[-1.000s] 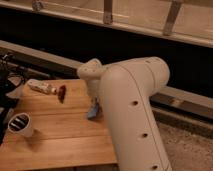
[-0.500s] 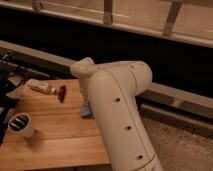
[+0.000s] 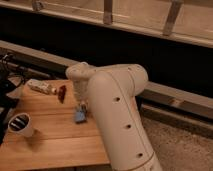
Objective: Wipe the white sponge on the table
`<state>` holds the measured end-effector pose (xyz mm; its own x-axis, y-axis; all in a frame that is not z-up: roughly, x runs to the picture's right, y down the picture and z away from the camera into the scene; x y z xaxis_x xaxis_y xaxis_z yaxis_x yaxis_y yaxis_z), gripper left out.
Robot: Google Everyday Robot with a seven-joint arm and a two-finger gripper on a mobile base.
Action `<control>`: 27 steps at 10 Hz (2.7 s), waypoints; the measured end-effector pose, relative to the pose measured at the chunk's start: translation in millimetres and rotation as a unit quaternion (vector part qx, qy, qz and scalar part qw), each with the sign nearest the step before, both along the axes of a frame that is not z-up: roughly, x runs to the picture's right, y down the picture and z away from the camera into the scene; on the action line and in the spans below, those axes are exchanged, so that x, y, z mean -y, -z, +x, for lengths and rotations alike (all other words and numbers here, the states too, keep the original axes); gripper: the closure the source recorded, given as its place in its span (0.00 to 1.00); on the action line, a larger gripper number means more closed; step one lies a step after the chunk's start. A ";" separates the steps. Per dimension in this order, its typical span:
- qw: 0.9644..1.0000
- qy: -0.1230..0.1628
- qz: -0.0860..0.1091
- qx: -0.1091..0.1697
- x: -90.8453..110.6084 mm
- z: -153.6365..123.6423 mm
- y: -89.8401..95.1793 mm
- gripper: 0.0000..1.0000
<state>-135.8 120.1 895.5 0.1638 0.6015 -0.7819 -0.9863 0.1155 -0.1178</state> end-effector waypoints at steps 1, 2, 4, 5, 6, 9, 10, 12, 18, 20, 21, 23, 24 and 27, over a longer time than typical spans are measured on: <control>1.000 0.008 0.000 -0.001 -4.3 -3.1 4.7 1.00; 1.000 0.008 -0.003 0.003 -14.0 -7.9 13.2 1.00; 1.000 0.009 -0.001 0.004 -21.6 -8.0 19.9 1.00; 1.000 0.009 -0.001 0.004 -19.4 -9.6 18.9 1.00; 1.000 0.010 0.000 0.002 -16.0 -11.4 16.0 1.00; 1.000 -0.008 0.006 -0.011 -20.6 -2.9 18.0 1.00; 1.000 -0.012 0.006 -0.018 -26.1 14.4 22.7 1.00; 1.000 -0.016 0.007 -0.021 -29.6 25.4 25.4 1.00; 0.998 -0.031 0.018 -0.046 -36.9 40.4 31.9 1.00; 0.998 -0.032 0.021 -0.051 -36.3 39.6 31.9 1.00; 0.998 -0.033 0.023 -0.051 -33.2 35.9 29.7 1.00; 0.998 -0.033 0.026 -0.052 -29.6 32.4 26.8 1.00; 0.998 -0.033 0.026 -0.054 -29.3 34.8 26.5 1.00; 0.997 -0.034 0.030 -0.061 -28.7 35.7 26.6 1.00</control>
